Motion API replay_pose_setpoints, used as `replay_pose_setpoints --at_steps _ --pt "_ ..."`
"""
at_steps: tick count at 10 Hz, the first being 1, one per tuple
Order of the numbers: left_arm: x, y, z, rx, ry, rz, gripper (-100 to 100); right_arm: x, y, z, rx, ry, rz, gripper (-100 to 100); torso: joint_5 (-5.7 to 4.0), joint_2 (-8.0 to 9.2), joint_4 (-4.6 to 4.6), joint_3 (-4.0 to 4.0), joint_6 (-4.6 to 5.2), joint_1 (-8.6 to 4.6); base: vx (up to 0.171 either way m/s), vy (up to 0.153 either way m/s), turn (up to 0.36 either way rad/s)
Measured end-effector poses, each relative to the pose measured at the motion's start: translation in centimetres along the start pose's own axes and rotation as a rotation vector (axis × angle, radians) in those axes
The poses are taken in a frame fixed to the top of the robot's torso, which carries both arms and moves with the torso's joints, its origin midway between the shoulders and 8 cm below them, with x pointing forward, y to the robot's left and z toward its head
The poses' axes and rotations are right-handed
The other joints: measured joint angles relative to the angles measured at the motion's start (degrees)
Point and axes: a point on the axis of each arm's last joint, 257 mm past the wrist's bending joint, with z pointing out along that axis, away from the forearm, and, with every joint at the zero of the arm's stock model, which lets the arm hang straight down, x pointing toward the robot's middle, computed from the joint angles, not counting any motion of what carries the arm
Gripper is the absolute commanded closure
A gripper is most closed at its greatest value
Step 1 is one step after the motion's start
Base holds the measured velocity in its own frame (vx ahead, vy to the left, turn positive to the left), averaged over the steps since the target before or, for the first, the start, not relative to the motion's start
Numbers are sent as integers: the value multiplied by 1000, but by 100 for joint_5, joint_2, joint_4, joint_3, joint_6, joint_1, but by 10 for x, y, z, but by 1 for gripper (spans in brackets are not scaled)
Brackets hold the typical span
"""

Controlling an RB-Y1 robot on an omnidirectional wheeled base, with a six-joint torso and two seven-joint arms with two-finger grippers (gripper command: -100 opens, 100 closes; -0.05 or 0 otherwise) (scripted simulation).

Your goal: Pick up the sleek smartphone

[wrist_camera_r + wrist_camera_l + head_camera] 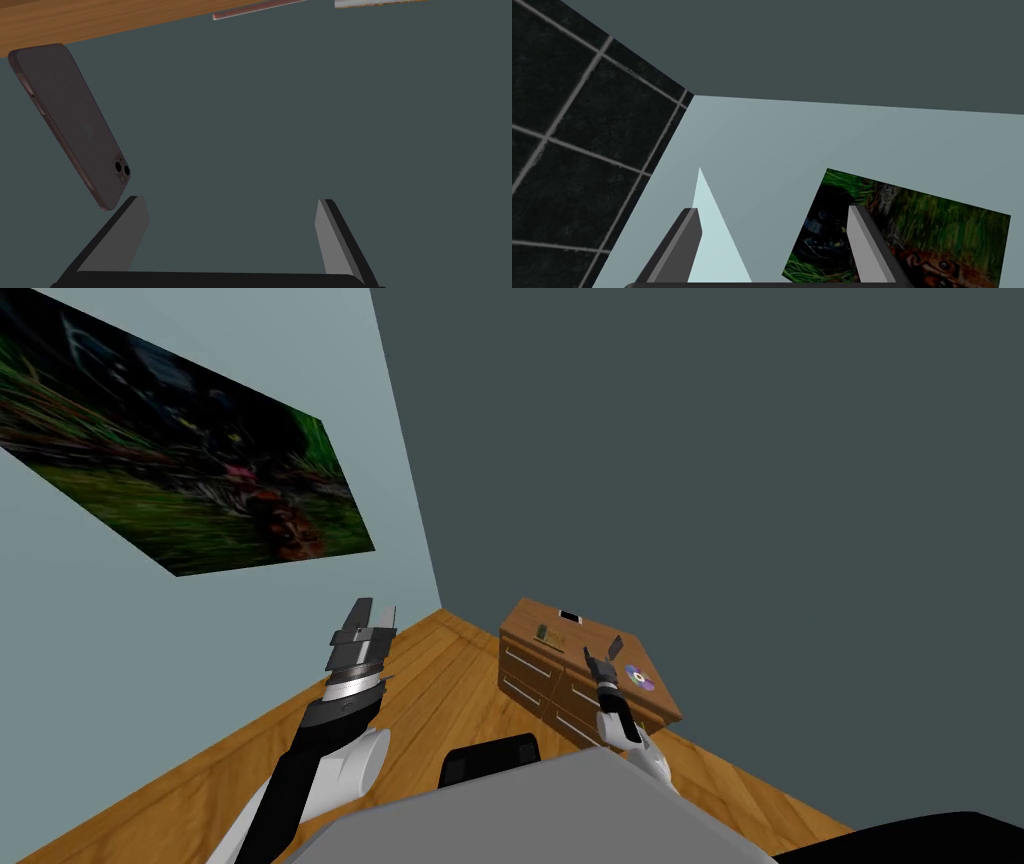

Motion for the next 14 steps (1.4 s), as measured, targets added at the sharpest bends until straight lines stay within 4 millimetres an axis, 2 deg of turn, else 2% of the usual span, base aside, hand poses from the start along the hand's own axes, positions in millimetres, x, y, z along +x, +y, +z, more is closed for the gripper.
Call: replay_pose_setpoints --at_steps 3,7,8,11,12,14 --pt "0 0 0 0 0 0 0 2 -32 -17 94 -26 -7 -100 -3 16 3 8 -3 -17 -77 -61 344" --pt "0 0 0 0 0 0 0 2 -97 -53 256 -58 -56 -100 -7 12 3 7 -2 -37 -76 -95 358" --pt "0 0 0 0 0 0 0 -3 -112 -63 296 -70 -69 -100 -6 10 3 6 -2 -34 -67 -93 295" --pt "0 0 0 0 0 0 0 -5 -155 -100 413 -87 -122 -100 -7 2 1 1 0 -37 -63 -93 293" --pt "0 0 0 0 0 0 0 -9 -168 -112 450 -94 -138 -100 -8 2 1 1 1 -42 -39 -67 84" --pt "0 0 0 0 0 0 0 -7 -182 -122 490 -94 -158 -100 -5 -14 -2 -7 -1 -24 -40 -51 315"
